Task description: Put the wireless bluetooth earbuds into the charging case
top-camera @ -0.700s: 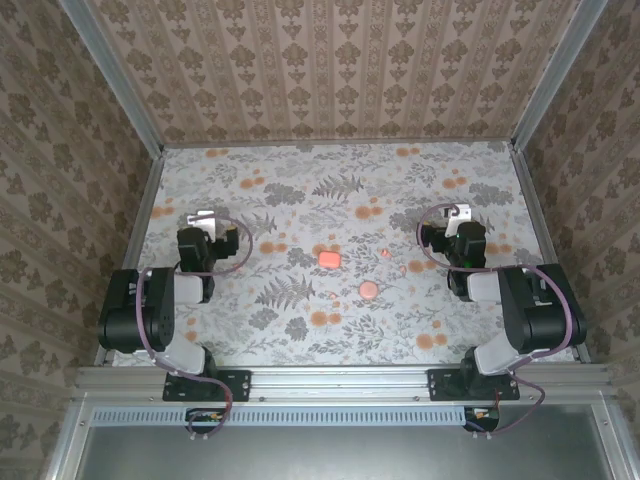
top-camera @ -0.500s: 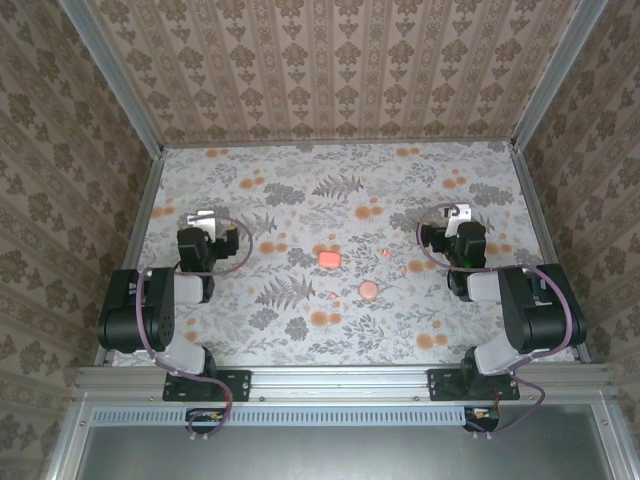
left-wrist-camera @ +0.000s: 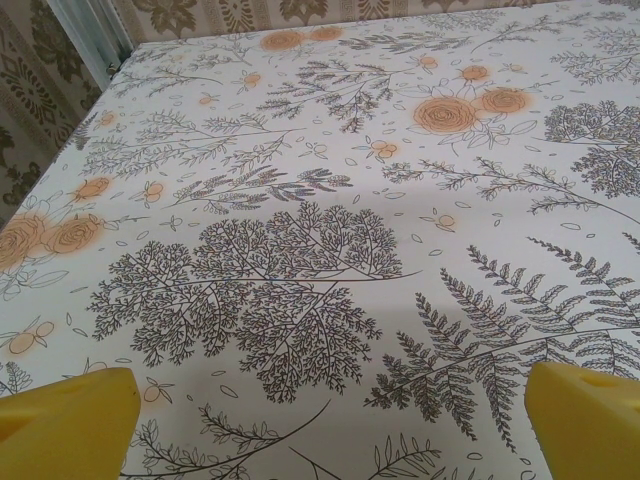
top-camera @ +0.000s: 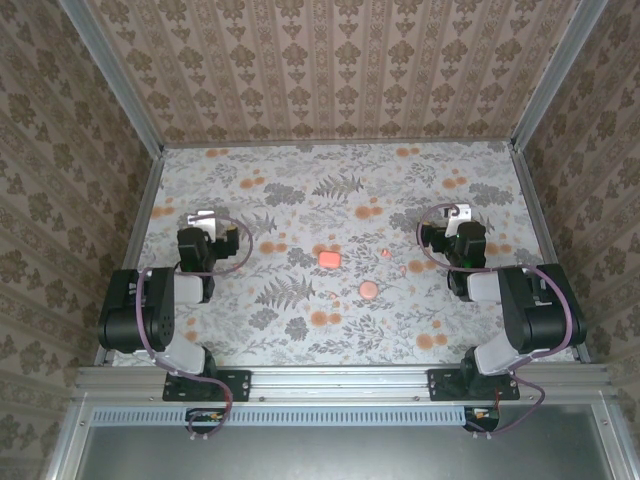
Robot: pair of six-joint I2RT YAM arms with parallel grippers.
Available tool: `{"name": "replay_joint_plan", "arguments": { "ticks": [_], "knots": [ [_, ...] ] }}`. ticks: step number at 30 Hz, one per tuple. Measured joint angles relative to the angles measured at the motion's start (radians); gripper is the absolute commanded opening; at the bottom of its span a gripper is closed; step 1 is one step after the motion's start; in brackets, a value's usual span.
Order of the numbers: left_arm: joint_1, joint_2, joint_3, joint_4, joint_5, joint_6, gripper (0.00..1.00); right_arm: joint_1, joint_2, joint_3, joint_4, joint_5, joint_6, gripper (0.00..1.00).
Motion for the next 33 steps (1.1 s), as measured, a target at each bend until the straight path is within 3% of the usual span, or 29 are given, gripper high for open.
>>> {"name": "replay_joint_plan", "arguments": {
  "ticks": [16,19,25,33],
  "knots": [
    [-0.005,-0.02,0.01,-0.043,0.001,0.005,1.0,0.009,-0.029,0.013,-0.071,-0.001,-0.011,1.0],
    [-0.039,-0.1,0.046,-0.154,-0.024,0.028,0.99,0.033,-0.129,0.077,-0.271,0.0,-0.002,1.0],
    [-0.192,-0.273,0.227,-0.417,-0.086,0.027,0.95,0.103,-0.301,0.343,-0.706,0.044,0.098,1.0],
    [-0.394,-0.328,0.37,-0.737,-0.097,-0.143,0.88,0.296,-0.333,0.556,-1.248,0.066,0.288,1.0]
  ]
}}
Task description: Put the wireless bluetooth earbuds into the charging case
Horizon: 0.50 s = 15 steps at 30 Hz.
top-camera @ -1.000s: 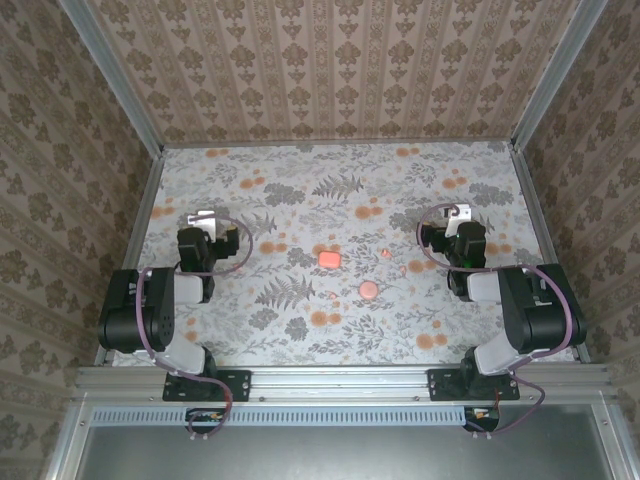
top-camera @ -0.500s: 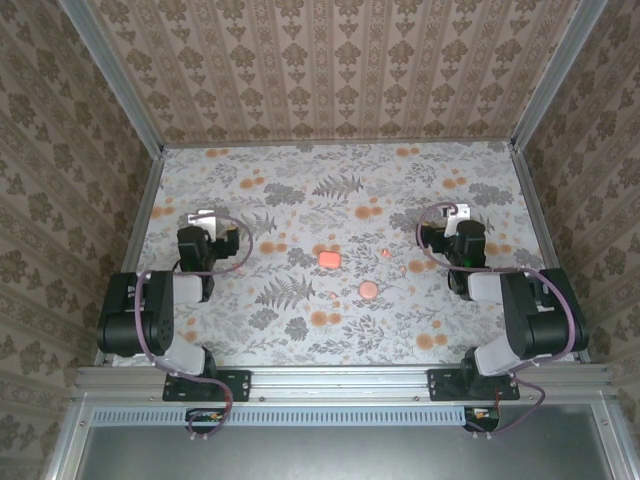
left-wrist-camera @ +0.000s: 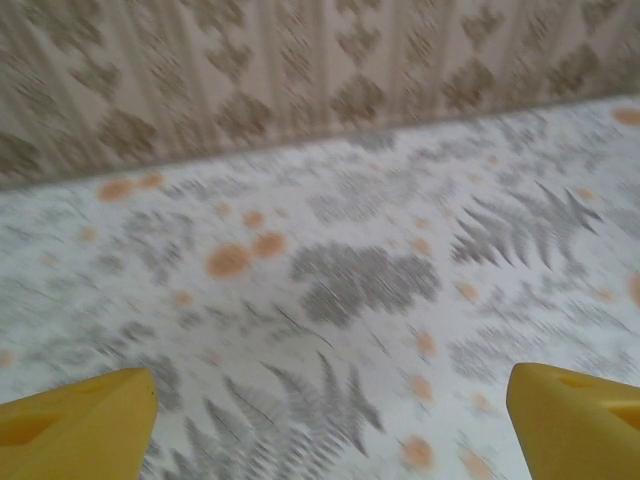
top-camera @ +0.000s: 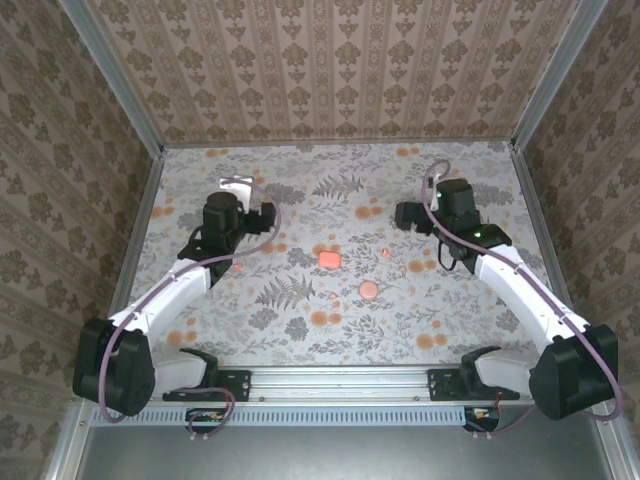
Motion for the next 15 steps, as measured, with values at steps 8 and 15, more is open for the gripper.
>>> {"name": "replay_joint_plan", "arguments": {
  "ticks": [8,15],
  "knots": [
    [-0.099,-0.036,-0.04,-0.258,0.097,-0.137,0.87,0.25,0.037,0.005,-0.255,-0.018,0.102,0.92],
    [-0.112,-0.162,-0.188,-0.337,0.137,-0.241,0.86,0.329,0.164,0.006,-0.307,-0.062,0.117,0.8]
  ]
}}
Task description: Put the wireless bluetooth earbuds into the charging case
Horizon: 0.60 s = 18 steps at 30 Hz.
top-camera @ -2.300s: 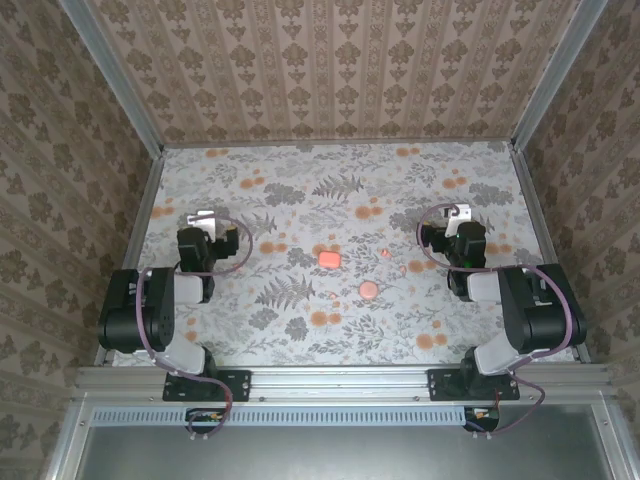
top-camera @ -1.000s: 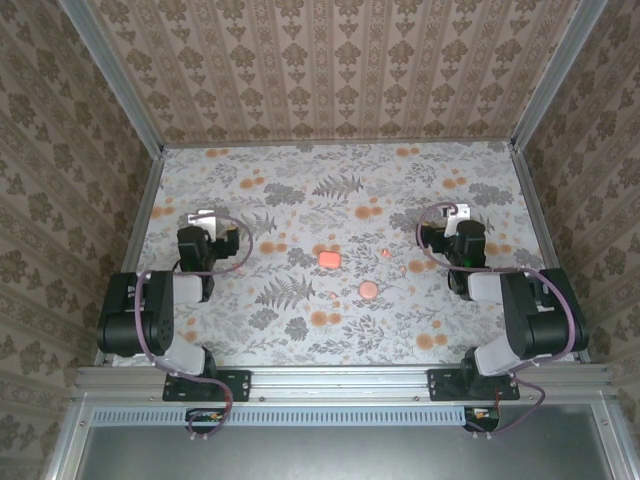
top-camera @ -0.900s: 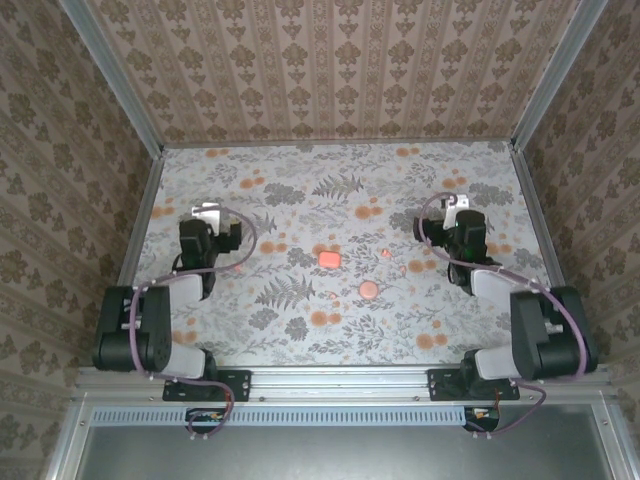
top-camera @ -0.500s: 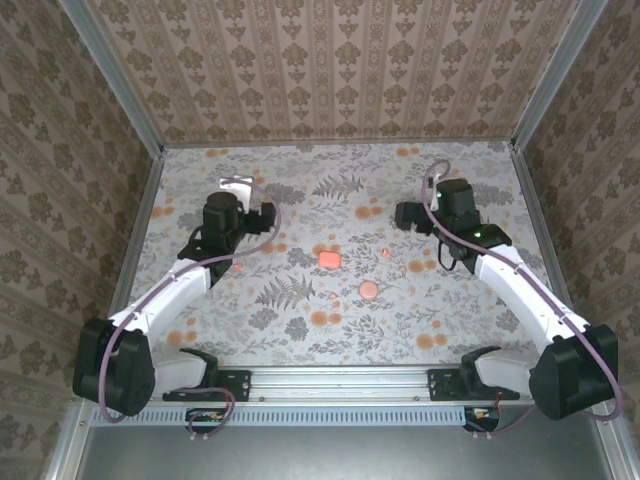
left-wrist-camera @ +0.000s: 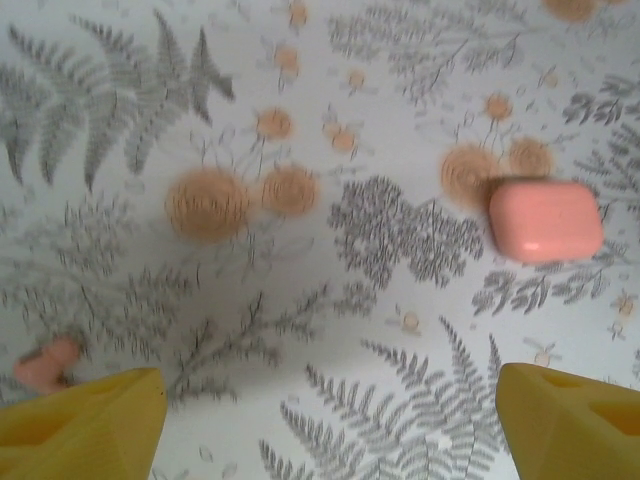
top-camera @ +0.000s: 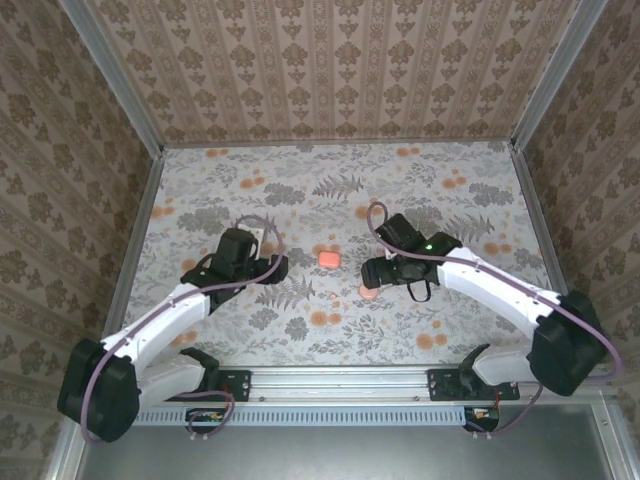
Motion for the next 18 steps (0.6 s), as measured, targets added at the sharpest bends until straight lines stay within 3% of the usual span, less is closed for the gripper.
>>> {"name": "replay_joint_plan", "arguments": {
  "ticks": [10,18],
  "knots": [
    [0.0,-0.056,-0.027,-0.042,-0.005,-0.028,0.87,0.039,0.315,0.127,-0.062,-0.043,-0.08,0.76],
    [0.0,-0.046,-0.029,-0.056,-0.005,-0.036,0.88,0.056,0.451,0.216,-0.07,-0.048,-0.119,0.72]
  ]
}}
